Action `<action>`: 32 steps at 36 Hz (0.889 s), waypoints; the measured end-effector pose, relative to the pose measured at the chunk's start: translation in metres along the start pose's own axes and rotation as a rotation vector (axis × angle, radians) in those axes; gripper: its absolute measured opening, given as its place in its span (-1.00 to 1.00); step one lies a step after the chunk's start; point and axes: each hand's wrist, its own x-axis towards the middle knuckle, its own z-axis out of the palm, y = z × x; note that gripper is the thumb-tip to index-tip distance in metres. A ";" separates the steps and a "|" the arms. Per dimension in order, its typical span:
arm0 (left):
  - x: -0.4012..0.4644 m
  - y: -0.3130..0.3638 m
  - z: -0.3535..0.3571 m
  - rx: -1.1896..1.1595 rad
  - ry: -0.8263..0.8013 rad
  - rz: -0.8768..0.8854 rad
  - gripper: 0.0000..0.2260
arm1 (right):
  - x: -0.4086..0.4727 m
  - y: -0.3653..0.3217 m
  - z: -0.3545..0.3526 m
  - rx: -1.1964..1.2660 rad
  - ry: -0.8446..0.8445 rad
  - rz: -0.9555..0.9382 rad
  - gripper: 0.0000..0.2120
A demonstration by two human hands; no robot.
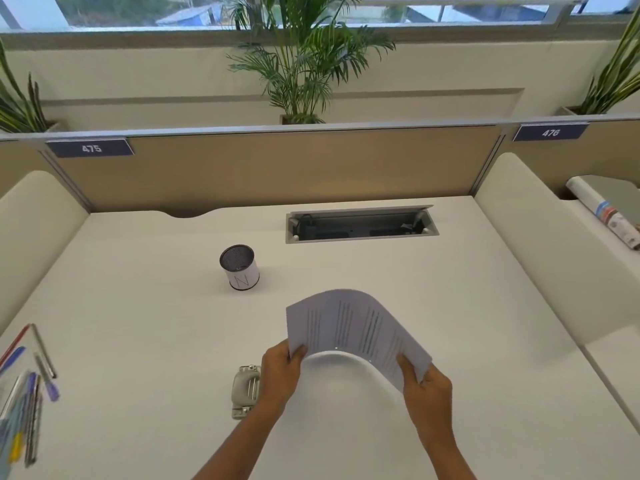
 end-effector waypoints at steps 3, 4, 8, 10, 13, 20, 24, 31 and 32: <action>0.009 0.016 -0.004 0.047 -0.016 0.094 -0.75 | 0.008 0.000 -0.010 0.028 0.036 0.102 -0.95; 0.013 0.024 -0.005 0.048 -0.028 0.127 -0.75 | 0.010 -0.001 -0.012 0.046 0.048 0.142 -0.94; 0.030 0.059 0.000 0.017 -0.047 0.152 -0.82 | 0.015 -0.002 -0.025 0.159 0.115 0.311 -0.96; 0.038 0.077 0.006 -0.069 -0.046 0.114 -0.90 | 0.013 0.000 -0.033 0.227 0.155 0.372 -0.92; 0.046 0.099 0.023 -0.264 -0.060 -0.020 -0.87 | 0.009 0.004 -0.044 0.357 0.205 0.446 -0.86; 0.036 0.128 0.089 -0.489 -0.269 -0.243 -0.86 | 0.011 0.014 -0.069 0.528 0.297 0.562 -0.78; 0.023 0.133 0.128 -0.449 -0.365 -0.258 -0.80 | 0.014 0.016 -0.082 0.591 0.335 0.587 -0.74; 0.002 0.142 0.191 -0.342 -0.571 -0.272 -0.67 | 0.035 0.027 -0.108 0.632 0.381 0.625 -0.74; 0.001 0.143 0.196 -0.336 -0.600 -0.280 -0.65 | 0.038 0.028 -0.111 0.627 0.379 0.632 -0.76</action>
